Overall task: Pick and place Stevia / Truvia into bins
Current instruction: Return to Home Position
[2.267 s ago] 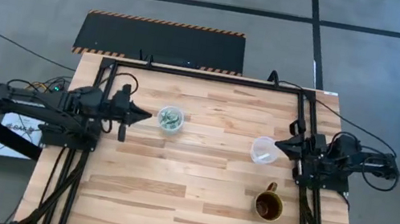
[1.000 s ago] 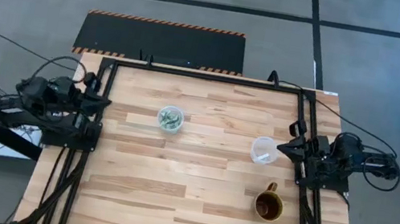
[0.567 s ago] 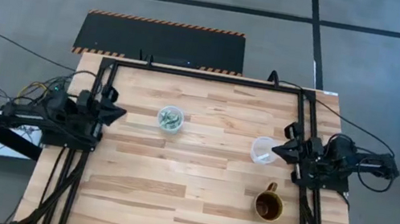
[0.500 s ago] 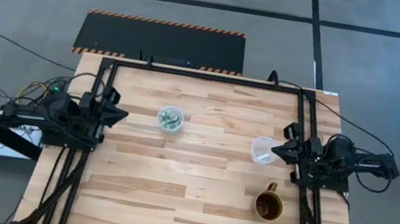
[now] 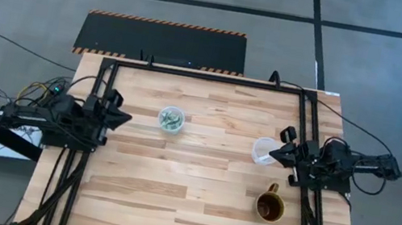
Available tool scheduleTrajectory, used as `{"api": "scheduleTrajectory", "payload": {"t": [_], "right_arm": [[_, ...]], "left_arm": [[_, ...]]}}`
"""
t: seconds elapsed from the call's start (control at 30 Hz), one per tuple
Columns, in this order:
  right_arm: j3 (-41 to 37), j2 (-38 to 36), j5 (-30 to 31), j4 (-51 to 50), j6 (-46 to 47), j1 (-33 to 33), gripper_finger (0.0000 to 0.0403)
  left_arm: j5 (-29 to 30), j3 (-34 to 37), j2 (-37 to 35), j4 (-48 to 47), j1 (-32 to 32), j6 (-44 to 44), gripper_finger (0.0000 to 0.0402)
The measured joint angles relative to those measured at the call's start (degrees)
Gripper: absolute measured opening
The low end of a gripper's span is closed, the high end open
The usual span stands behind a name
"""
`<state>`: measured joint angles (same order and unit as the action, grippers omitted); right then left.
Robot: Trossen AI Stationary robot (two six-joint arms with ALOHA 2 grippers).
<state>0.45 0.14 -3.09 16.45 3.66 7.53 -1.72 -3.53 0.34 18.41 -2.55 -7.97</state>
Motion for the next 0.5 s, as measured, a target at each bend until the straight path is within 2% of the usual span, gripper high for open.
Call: {"api": "scheduleTrajectory", "payload": {"t": [0.5], "right_arm": [[-0.1, 0.0, 0.0, -6.9, 0.9, 0.0, 0.0]], "left_arm": [[0.5, 0.0, 0.0, -6.3, 0.0, -0.7, 0.0]]}}
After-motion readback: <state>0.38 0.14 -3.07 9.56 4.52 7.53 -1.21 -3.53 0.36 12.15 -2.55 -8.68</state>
